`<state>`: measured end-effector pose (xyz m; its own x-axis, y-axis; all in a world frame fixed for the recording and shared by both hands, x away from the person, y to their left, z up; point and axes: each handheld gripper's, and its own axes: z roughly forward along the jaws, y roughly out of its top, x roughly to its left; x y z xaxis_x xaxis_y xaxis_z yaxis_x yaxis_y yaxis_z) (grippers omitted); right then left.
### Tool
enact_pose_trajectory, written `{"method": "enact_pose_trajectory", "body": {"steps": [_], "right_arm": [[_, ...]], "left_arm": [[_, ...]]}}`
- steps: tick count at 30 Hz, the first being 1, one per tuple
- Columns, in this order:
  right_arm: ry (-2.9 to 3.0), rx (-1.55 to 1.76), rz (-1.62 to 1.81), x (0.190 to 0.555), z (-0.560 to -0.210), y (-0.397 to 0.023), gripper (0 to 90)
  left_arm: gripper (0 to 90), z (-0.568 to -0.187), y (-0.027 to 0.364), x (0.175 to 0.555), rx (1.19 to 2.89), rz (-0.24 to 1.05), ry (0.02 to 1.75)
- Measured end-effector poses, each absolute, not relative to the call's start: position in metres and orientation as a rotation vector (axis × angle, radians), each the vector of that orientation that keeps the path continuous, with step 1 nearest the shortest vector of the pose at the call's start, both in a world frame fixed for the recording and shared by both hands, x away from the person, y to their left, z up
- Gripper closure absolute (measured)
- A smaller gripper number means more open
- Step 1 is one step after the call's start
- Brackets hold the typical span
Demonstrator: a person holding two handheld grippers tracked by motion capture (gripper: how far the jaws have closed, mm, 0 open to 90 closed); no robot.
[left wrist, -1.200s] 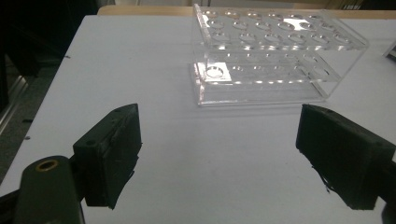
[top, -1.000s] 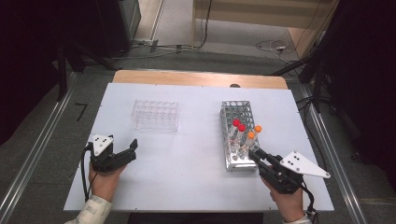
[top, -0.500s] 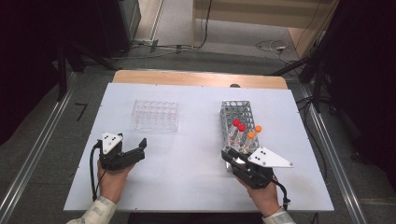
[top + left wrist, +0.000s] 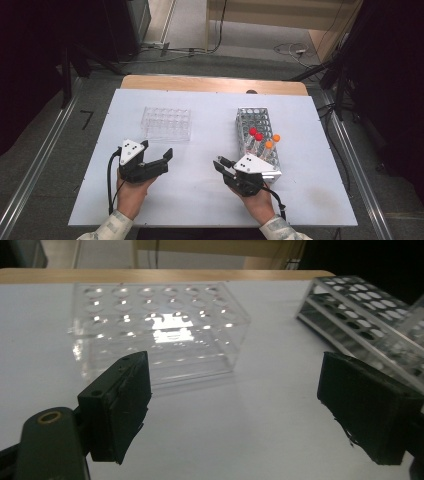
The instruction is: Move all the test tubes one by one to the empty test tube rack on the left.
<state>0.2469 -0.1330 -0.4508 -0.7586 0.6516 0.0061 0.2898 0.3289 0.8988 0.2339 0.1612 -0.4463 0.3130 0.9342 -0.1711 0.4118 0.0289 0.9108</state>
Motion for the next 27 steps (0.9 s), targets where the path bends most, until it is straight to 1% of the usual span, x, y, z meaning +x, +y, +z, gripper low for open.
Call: {"method": "enact_pose_trajectory", "body": {"steps": [2,6,10,11,12,13,14,18,19,22,27], "right_arm": [[2.246,0.833,1.402,0.248,-0.453,-0.13,73.6],[2.258,0.814,1.38,0.249,-0.459,-0.119,73.6],[2.262,0.789,1.363,0.249,-0.464,-0.107,73.6],[2.262,0.789,1.363,0.249,-0.464,-0.107,73.6],[2.261,0.787,1.361,0.249,-0.464,-0.105,73.6],[2.26,0.775,1.358,0.249,-0.464,-0.102,73.6],[2.26,0.775,1.358,0.249,-0.464,-0.102,73.6],[2.262,0.761,1.357,0.248,-0.464,-0.096,73.6],[2.259,0.755,1.353,0.247,-0.463,-0.093,73.6],[2.251,0.736,1.347,0.243,-0.461,-0.09,73.6],[2.25,0.734,1.351,0.241,-0.46,-0.088,73.6]], "left_arm": [[14.5,-0.442,0.154,0.232,1.571,0.628,1.235],[17.6,-0.436,0.14,0.228,1.589,0.581,1.17],[27.8,-0.434,0.127,0.227,1.633,0.524,1.103],[27.8,-0.434,0.124,0.227,1.643,0.516,1.085],[30.9,-0.433,0.121,0.226,1.651,0.499,1.063],[36.1,-0.433,0.118,0.226,1.661,0.489,1.046],[36.1,-0.432,0.115,0.226,1.67,0.483,1.032],[46.2,-0.431,0.106,0.225,1.701,0.462,0.984],[50.9,-0.431,0.103,0.226,1.716,0.449,0.966],[56.8,-0.432,0.099,0.225,1.732,0.439,0.948],[63.3,-0.433,0.096,0.227,1.75,0.43,0.951]]}}
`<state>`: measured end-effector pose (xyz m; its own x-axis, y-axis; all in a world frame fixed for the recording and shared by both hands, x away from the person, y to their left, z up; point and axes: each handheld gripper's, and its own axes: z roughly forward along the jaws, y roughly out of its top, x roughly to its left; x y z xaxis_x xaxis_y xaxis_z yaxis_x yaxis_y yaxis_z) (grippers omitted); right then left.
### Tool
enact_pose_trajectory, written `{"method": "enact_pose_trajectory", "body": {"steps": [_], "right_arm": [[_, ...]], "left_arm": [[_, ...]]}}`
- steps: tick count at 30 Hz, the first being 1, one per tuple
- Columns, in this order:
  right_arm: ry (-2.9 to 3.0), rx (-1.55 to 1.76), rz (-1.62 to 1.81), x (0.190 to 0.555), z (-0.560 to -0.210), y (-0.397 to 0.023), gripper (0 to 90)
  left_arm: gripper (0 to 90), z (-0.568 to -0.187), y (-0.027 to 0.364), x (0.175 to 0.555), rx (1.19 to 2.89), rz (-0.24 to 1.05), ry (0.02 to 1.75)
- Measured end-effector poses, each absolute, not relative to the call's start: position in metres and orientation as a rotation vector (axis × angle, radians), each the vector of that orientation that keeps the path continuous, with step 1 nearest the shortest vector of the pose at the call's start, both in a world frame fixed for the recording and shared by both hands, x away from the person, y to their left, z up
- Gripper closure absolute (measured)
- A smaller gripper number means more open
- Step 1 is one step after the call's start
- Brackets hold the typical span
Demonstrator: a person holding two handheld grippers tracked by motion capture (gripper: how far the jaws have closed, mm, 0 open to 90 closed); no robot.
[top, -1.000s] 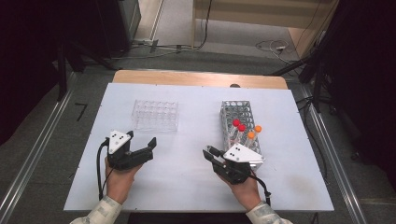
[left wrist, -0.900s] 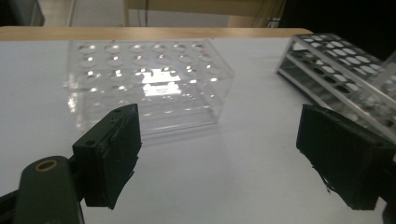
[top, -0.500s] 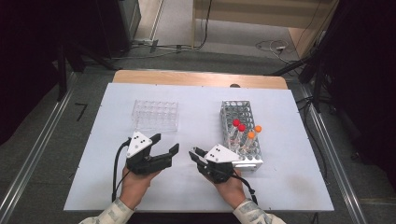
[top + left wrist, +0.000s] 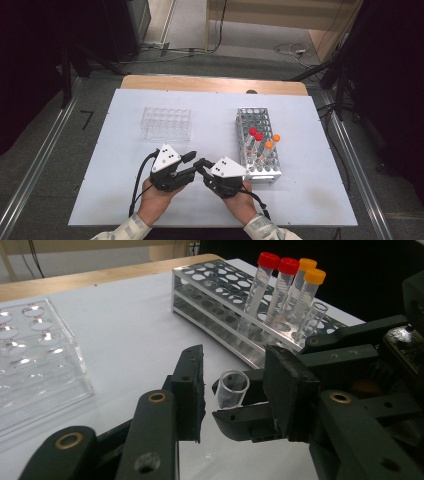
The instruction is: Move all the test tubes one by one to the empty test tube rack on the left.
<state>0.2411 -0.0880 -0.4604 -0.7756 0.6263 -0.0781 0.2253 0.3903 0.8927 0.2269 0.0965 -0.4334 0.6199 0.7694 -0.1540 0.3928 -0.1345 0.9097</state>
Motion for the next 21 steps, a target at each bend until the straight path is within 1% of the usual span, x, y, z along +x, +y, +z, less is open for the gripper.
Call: {"method": "enact_pose_trajectory", "body": {"steps": [3,8,9,16,17,18,20,21], "right_arm": [[2.243,0.737,1.351,0.2386,-0.4591,-0.0874,73.6],[2.237,0.727,1.352,0.2382,-0.4592,-0.0865,73.6],[2.236,0.729,1.348,0.238,-0.4593,-0.0862,73.6],[2.243,0.728,1.342,0.2385,-0.4602,-0.0857,72.8],[2.245,0.73,1.343,0.2387,-0.4603,-0.0859,71.6],[2.25,0.735,1.348,0.239,-0.4603,-0.0864,67.7],[2.266,0.747,1.36,0.2408,-0.4601,-0.0879,55.4],[2.266,0.747,1.36,0.2408,-0.4601,-0.0879,55.4]], "left_arm": [[69.4,-0.4345,0.0961,0.2277,1.759,0.43,0.953],[72.3,-0.435,0.0962,0.2282,1.771,0.422,0.953],[74.7,-0.435,0.0962,0.2282,1.771,0.422,0.953],[76.6,-0.4351,0.0966,0.2284,1.778,0.431,0.959],[76.7,-0.4352,0.0965,0.2284,1.779,0.431,0.959],[76.7,-0.4351,0.0966,0.2283,1.778,0.434,0.96],[76.7,-0.4342,0.0983,0.2286,1.772,0.437,0.967],[76.7,-0.4342,0.0983,0.2286,1.772,0.437,0.967]]}}
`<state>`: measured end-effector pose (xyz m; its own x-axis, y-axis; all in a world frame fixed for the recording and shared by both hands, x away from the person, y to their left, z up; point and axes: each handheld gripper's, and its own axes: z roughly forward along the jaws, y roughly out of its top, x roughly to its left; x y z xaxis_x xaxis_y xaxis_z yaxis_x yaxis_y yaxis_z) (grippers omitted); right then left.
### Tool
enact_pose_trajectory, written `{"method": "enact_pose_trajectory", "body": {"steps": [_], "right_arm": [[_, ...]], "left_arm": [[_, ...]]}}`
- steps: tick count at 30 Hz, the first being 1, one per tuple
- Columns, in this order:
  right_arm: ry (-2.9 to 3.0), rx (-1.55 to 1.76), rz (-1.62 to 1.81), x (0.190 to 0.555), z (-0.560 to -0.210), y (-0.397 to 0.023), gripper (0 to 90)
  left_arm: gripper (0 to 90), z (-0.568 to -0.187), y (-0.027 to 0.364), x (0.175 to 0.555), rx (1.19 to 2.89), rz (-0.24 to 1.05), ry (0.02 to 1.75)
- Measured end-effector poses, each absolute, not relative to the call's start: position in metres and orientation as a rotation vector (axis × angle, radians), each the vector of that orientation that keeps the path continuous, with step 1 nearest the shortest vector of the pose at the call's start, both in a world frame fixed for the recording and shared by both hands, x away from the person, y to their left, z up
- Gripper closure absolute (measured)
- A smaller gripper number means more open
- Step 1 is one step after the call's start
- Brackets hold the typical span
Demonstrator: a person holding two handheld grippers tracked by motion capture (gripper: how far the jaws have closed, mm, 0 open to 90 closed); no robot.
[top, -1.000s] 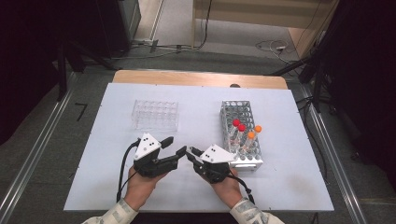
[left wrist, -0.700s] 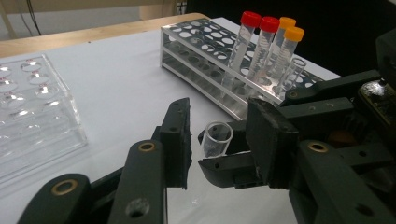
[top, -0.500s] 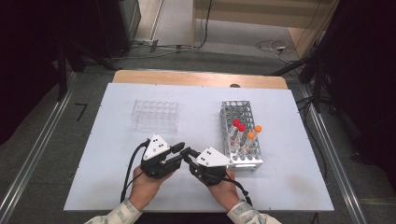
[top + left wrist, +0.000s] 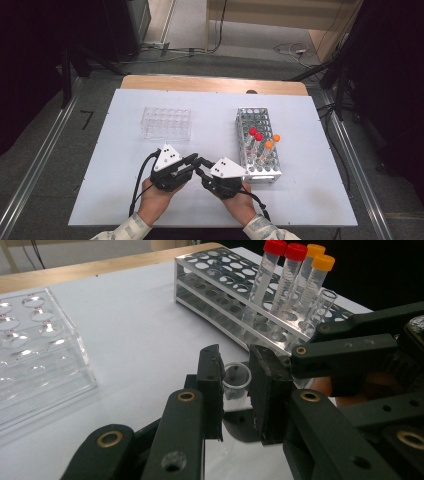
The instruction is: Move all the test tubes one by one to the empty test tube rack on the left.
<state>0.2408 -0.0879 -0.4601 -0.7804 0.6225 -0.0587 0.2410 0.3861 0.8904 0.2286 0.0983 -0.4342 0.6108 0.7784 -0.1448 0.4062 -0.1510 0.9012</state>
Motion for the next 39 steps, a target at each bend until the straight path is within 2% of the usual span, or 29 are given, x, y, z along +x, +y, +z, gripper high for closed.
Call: {"method": "enact_pose_trajectory", "body": {"steps": [1,2,8,18,31,39], "right_arm": [[2.269,0.759,1.356,0.241,-0.459,-0.09,45.4],[2.273,0.767,1.351,0.241,-0.458,-0.091,41.7],[2.276,0.775,1.374,0.234,-0.449,-0.108,35.1],[2.251,0.762,1.417,0.218,-0.431,-0.14,34.5],[2.182,0.876,1.379,0.205,-0.428,-0.205,33.2],[2.127,0.921,1.385,0.209,-0.425,-0.217,33.2]], "left_arm": [[76.7,-0.434,0.1,0.229,1.767,0.44,0.967],[76.7,-0.434,0.1,0.229,1.767,0.44,0.967],[76.7,-0.433,0.105,0.232,1.756,0.438,0.983],[76.8,-0.421,0.119,0.241,1.726,0.478,1.004],[76.8,-0.394,0.144,0.285,1.648,0.562,1.09],[76.8,-0.387,0.15,0.307,1.63,0.583,1.135]]}}
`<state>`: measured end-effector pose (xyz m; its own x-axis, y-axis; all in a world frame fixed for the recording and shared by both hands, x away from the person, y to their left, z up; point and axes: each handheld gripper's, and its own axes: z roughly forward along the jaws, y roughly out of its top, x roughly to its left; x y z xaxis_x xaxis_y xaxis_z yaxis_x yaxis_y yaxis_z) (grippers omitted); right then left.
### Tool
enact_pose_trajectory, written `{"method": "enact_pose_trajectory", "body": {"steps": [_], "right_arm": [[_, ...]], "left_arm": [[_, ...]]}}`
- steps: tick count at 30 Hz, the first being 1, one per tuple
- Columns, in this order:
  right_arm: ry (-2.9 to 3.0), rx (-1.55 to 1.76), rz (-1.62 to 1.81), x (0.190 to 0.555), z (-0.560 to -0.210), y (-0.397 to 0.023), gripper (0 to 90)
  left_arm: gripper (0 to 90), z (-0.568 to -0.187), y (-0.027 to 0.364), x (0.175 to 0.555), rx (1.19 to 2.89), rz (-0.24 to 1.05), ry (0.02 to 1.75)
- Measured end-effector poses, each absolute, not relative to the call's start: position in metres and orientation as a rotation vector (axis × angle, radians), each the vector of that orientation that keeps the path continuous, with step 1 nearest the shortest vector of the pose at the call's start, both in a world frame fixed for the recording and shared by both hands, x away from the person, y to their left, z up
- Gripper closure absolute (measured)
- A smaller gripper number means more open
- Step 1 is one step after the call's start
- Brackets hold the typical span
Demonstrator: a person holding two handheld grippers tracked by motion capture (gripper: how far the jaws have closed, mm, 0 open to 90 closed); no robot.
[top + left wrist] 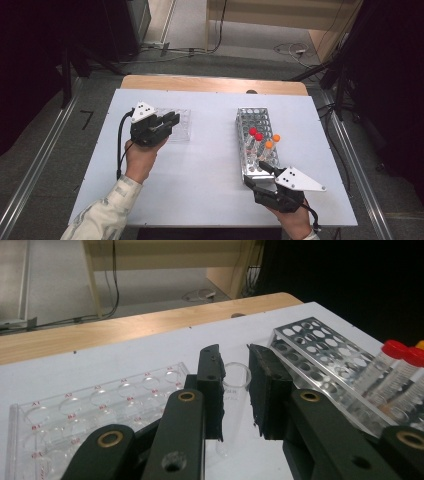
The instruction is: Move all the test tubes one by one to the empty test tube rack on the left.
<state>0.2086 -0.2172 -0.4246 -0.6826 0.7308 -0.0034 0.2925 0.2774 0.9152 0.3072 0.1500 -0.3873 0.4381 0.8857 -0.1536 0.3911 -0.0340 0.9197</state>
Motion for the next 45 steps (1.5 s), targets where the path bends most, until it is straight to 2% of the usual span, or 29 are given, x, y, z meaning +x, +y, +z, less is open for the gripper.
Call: {"method": "enact_pose_trajectory", "body": {"steps": [12,27,36,45], "right_arm": [[2.121,0.958,1.381,0.214,-0.427,-0.222,33.0],[2.107,0.971,1.379,0.214,-0.427,-0.223,30.2],[2.1,0.971,1.38,0.214,-0.426,-0.224,30.1],[2.101,0.971,1.377,0.214,-0.426,-0.225,30.2]], "left_arm": [[76.8,-0.38,0.142,0.333,1.626,0.641,1.154],[76.7,-0.386,0.133,0.342,1.673,0.695,1.166],[76.7,-0.396,0.124,0.345,1.723,0.731,1.164],[76.5,-0.422,0.117,0.348,1.783,0.725,1.2]]}}
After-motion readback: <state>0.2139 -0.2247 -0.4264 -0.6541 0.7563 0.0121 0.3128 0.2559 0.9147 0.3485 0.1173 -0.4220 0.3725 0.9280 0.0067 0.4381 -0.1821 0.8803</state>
